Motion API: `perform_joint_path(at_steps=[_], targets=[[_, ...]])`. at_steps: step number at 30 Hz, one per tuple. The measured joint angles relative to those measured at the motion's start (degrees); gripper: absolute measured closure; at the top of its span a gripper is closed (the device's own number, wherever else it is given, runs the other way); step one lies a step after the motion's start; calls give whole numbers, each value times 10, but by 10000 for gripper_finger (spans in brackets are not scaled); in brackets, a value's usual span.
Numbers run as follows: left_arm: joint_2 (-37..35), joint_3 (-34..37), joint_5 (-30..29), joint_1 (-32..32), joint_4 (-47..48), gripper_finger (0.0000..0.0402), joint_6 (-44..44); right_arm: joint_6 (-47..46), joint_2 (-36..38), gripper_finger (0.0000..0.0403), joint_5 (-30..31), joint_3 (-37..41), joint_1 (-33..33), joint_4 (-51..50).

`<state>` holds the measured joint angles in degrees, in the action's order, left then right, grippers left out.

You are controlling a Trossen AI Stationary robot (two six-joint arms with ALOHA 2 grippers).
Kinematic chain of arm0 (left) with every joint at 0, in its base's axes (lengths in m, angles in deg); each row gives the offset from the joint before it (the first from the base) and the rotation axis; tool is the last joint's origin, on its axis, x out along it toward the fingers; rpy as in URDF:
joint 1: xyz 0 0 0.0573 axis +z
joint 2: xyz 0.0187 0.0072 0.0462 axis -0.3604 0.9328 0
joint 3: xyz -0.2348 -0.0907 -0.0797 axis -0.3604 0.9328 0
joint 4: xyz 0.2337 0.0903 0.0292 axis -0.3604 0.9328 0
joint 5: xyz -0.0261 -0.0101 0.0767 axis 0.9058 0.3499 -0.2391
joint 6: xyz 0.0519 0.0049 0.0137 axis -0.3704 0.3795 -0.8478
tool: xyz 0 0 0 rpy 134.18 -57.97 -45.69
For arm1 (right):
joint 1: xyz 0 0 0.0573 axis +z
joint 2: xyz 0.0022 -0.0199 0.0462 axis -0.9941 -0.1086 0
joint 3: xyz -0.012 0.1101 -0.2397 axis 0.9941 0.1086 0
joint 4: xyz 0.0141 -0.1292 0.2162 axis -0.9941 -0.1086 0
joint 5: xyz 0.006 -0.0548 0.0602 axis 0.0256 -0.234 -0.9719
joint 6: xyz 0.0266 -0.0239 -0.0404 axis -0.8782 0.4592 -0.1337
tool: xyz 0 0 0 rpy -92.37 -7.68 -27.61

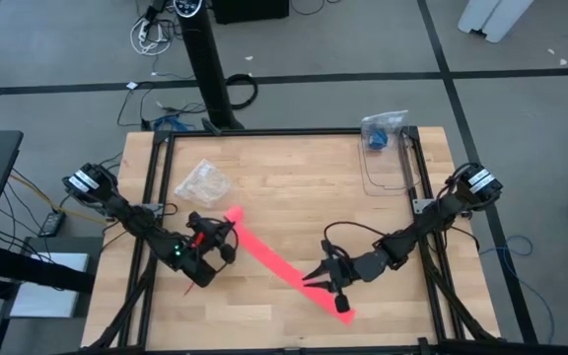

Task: Roll bandage
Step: Roll the pink bandage

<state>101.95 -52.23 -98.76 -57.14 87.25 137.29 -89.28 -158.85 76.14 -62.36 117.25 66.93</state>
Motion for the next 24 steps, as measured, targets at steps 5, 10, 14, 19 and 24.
perform_joint_path(at_steps=[5,10,14,19,24], targets=[[0,-43,23,10,7,387,-130,-6,0,308,2,-75,15,-170],[0,-75,48,13,9,388,-210,-11,0,282,19,-133,39,-288],[-13,-124,45,13,9,388,-316,15,0,268,55,-155,48,-304],[-46,-207,45,13,8,389,-479,45,4,270,111,-154,54,-306],[-81,-287,63,13,19,389,-618,43,4,275,80,-140,50,-309]])
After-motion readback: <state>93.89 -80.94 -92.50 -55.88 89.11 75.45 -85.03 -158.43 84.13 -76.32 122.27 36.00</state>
